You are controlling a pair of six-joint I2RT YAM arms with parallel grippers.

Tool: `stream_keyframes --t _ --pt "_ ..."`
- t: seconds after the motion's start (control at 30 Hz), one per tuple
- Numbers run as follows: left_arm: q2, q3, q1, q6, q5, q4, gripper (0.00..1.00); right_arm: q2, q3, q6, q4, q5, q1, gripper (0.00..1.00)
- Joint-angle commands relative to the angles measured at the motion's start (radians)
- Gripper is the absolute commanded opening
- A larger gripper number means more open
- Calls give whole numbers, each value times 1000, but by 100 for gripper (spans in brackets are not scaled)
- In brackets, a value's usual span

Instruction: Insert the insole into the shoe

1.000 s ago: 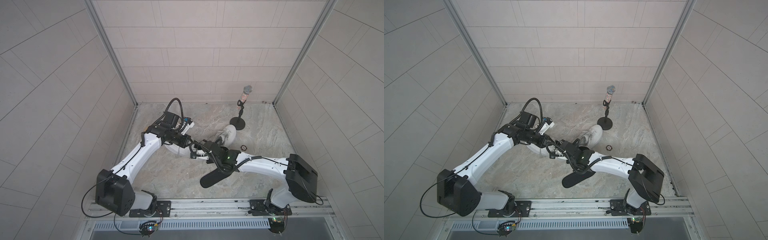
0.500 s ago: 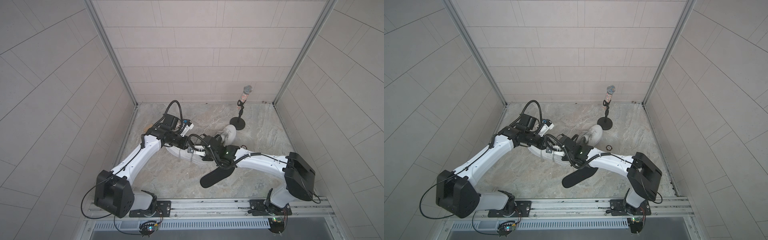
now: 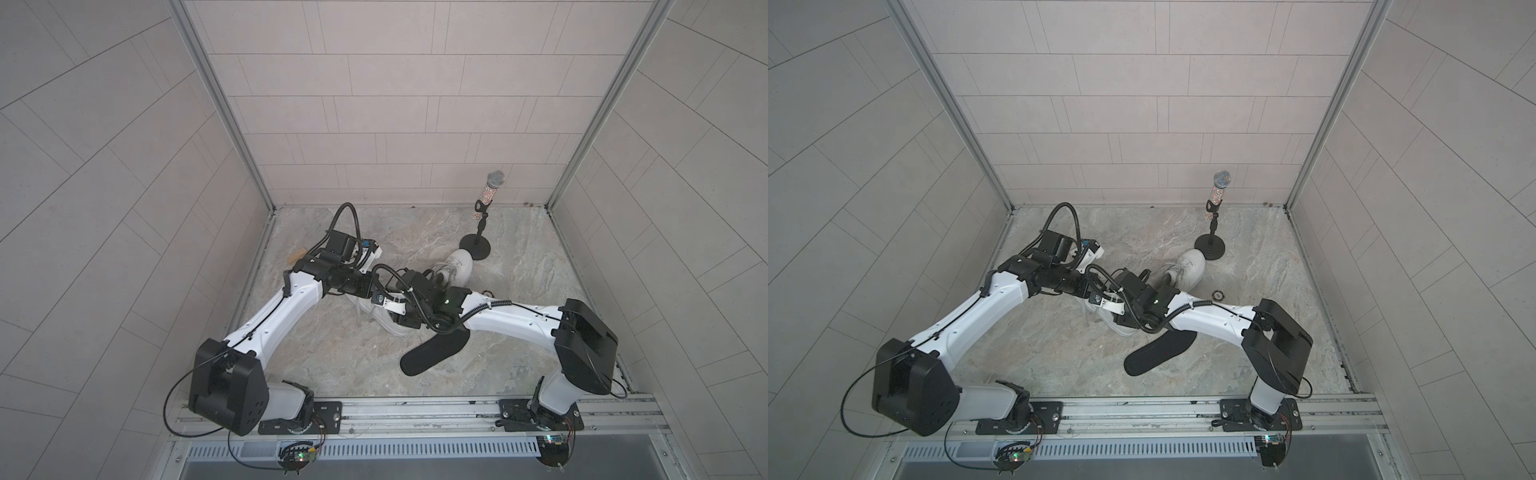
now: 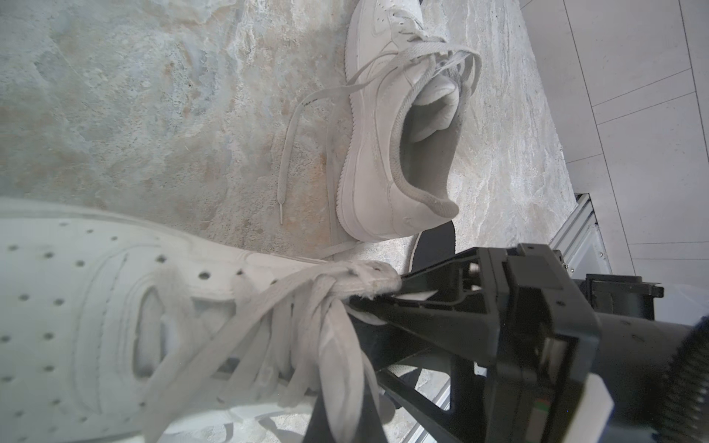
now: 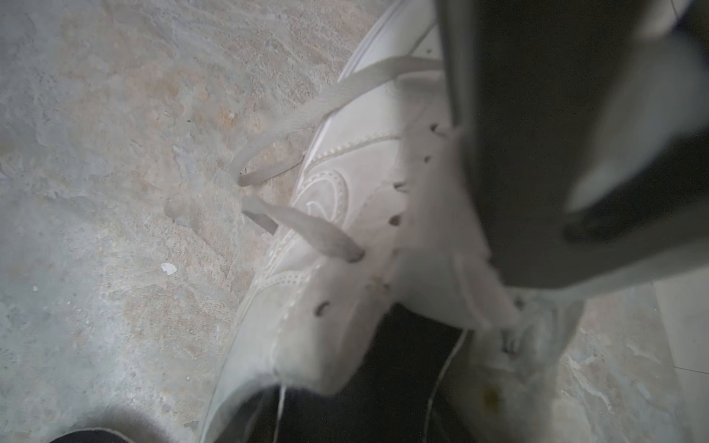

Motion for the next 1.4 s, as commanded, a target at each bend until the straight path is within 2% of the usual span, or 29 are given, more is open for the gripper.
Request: stream_keyframes --t 0.0,0.1,0.37,0.5,0.6,0.77,0.93,1.0,1.1,1.23,1.37 --pt "-18 -22 -11 -63 11 147 0 -11 55 69 34 -109 0 60" --pt "-22 -32 -11 -70 -13 155 0 -25 77 136 -11 -147 -34 64" --pt "-15 -29 -12 -73 -74 151 0 -126 65 382 -68 -363 -127 68" --pt "-17 -39 -12 -88 -97 164 0 -133 73 521 -97 -339 -180 65" --pt "-18 -44 -13 -94 -115 172 0 -135 80 607 -125 -288 -231 58" --pt "-20 -43 -13 -94 -133 172 0 -101 137 570 -269 -228 -236 53" --pt "-17 -43 -14 -98 -144 172 0 -62 145 547 -331 -307 -231 50" --pt "-16 -44 -14 -98 -142 172 0 -44 152 548 -353 -288 -224 50" --pt "-19 -44 -15 -101 -144 175 0 -12 167 552 -373 -289 -219 41" --pt "-30 -49 -17 -104 -152 180 0 32 208 583 -386 -316 -207 18" --pt "-42 -62 -22 -111 -171 188 0 65 244 673 -362 -351 -194 8"
